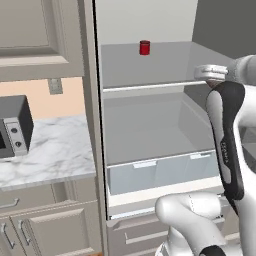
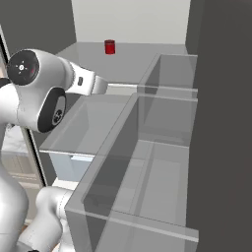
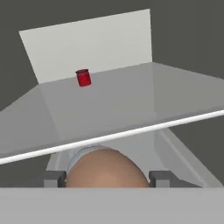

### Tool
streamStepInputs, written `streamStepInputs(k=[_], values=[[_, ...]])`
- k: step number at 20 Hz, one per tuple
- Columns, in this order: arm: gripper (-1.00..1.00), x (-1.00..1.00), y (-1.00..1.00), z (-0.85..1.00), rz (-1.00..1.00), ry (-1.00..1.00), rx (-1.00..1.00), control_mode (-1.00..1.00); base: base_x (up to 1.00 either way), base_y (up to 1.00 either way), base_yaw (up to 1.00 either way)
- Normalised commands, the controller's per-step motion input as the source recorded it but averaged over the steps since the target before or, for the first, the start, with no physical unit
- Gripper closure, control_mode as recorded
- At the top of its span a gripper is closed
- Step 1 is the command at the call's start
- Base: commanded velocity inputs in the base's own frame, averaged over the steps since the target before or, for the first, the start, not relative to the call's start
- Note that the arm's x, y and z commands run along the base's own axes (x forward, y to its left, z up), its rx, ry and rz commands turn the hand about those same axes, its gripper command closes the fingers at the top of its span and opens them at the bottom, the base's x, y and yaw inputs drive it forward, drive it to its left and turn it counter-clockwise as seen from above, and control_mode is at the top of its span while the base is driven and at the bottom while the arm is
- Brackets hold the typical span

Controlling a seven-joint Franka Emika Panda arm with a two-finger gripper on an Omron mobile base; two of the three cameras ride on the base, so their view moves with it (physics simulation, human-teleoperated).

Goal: Pick the egg and butter from the fridge and place them by the bowl for mixing.

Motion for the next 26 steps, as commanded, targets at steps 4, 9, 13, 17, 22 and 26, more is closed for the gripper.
streamStepInputs(k=[4, 9, 13, 17, 22, 26], values=[[1.00, -1.00, 0.44, -0.03, 0.00, 0.16, 0.01, -1.00, 0.00, 0.00, 0.00], [1.00, -0.95, 0.23, -0.14, 0.07, 0.08, 0.00, -1.00, 0.00, 0.00, 0.00], [1.00, -0.55, 0.30, -0.14, 0.25, 0.08, -0.05, -1.00, 0.00, 0.00, 0.00], [1.00, -0.21, 0.40, -0.15, 0.23, 0.05, -0.09, -1.00, 0.00, 0.00, 0.00], [1.00, -0.11, 0.08, -0.04, -0.02, 0.00, -0.07, -1.00, 0.00, 0.00, 0.00], [1.00, -0.15, 0.00, 0.00, -0.13, 0.06, -0.03, -1.00, 0.00, 0.00, 0.00]])
